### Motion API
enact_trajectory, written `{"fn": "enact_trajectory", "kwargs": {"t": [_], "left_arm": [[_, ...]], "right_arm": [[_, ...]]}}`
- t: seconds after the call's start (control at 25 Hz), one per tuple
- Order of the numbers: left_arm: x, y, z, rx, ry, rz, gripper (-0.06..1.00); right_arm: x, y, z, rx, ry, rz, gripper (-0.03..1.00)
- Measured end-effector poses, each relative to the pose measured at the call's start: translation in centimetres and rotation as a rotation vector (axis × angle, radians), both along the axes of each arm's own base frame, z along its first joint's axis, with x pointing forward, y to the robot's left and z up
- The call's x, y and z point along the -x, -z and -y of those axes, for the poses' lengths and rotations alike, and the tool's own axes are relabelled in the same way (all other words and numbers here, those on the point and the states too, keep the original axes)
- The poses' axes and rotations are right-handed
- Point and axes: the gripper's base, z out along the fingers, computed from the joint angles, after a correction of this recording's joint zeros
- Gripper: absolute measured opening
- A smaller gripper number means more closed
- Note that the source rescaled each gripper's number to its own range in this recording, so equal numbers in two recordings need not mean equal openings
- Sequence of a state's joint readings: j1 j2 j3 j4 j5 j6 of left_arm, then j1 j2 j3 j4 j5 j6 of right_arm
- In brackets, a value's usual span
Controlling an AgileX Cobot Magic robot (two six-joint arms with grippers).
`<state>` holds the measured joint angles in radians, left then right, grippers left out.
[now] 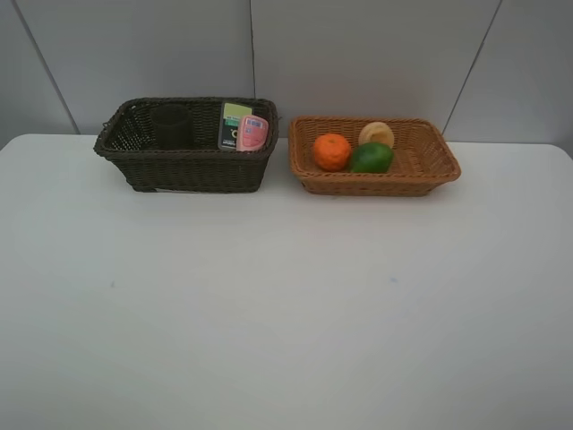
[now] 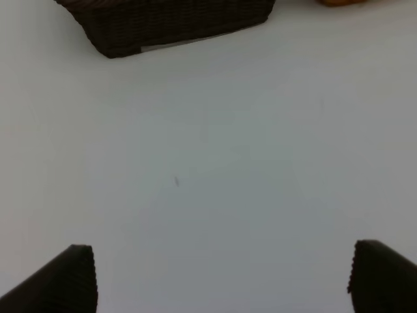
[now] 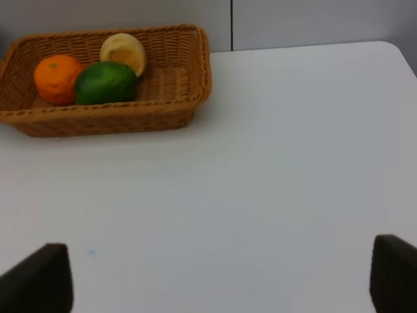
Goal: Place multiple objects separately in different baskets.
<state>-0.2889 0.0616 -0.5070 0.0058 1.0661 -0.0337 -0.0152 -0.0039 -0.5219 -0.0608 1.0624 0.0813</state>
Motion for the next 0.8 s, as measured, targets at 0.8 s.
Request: {"fn": "enact_trajectory", "kwargs": {"t": [0.8], "left_arm": [[1.0,0.01,0.12,0.025,-0.233,0.069,1.0]], "right_arm": [[0.0,0.0,0.0,0.0,0.0,0.0,0.97]]}}
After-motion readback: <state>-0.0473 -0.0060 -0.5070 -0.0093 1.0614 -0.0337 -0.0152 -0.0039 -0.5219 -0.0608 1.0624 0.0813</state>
